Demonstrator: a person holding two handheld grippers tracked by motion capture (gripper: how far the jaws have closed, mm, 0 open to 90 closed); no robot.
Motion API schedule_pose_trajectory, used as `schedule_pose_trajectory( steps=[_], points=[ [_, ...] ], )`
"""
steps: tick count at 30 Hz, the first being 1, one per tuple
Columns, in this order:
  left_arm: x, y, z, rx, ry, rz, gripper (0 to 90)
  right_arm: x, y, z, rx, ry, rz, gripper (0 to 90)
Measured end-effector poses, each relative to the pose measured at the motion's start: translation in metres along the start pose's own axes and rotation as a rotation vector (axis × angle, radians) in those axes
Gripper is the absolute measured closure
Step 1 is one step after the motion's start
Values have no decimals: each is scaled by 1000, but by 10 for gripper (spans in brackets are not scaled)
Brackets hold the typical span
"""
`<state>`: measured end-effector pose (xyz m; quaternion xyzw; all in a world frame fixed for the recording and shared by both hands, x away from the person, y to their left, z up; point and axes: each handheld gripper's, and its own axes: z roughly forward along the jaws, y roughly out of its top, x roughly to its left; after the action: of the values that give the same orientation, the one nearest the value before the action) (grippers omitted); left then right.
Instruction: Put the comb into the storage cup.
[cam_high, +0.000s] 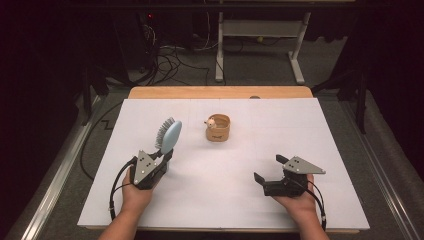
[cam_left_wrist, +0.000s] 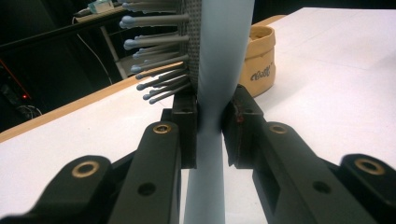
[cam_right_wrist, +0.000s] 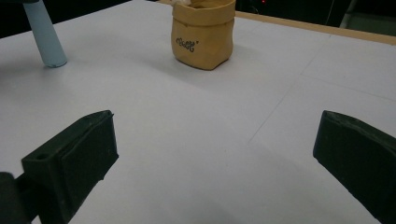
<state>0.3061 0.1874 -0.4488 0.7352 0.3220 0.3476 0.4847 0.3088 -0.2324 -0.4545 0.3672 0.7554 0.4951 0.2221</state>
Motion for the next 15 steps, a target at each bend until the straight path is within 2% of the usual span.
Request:
schedule_pose_trajectory(
  steps=[6, 9, 15],
  points=[
    [-5, 2, 0, 0, -4, 20, 767, 2, 1, 2, -7, 13, 6, 3],
    [-8, 3, 0, 3, -2, 47, 767, 3, 1, 4, -5, 17, 7, 3],
    [-13, 5, 1, 0, -3, 62, 767, 6, 2, 7, -6, 29, 5, 3]
  ],
)
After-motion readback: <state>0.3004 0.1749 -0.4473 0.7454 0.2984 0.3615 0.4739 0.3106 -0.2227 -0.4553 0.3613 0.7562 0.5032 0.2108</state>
